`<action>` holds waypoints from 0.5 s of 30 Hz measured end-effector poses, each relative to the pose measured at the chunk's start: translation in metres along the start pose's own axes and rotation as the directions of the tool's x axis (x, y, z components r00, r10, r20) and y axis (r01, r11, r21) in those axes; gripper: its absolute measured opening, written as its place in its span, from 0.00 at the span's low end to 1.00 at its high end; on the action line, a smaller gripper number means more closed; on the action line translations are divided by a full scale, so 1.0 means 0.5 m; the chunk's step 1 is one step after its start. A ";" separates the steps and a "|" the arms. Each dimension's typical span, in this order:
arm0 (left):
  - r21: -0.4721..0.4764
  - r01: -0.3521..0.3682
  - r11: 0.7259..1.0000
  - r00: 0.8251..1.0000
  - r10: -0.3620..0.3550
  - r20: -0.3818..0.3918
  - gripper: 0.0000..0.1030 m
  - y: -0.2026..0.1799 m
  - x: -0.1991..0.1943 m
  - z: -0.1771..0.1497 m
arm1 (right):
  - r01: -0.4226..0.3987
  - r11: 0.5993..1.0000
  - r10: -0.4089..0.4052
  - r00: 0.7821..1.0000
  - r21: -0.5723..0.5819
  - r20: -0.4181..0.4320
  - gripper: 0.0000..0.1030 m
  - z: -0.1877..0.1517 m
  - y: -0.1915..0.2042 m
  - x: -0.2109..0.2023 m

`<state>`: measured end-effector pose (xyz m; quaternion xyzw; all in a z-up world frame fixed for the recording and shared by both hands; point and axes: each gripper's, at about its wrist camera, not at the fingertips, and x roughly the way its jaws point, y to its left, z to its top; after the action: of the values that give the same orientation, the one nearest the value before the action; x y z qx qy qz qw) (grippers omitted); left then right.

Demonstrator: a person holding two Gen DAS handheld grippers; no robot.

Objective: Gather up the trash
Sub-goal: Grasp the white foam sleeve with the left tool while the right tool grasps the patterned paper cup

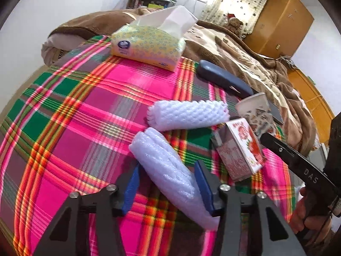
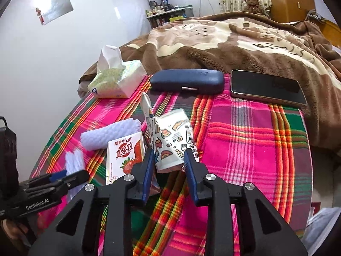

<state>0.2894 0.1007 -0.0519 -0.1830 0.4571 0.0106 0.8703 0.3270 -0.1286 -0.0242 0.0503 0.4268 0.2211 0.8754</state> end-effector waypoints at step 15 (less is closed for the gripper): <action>0.174 0.018 0.985 0.998 -0.008 -0.055 0.53 -0.060 -0.028 -0.067 | 0.027 0.998 -0.029 0.999 0.055 0.037 0.28 -0.060 0.000 -0.069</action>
<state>0.2602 0.0640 -0.0486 -0.1092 0.4784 -0.0401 0.8704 0.2855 -0.1464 -0.0181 0.0724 0.4168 0.1962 0.8846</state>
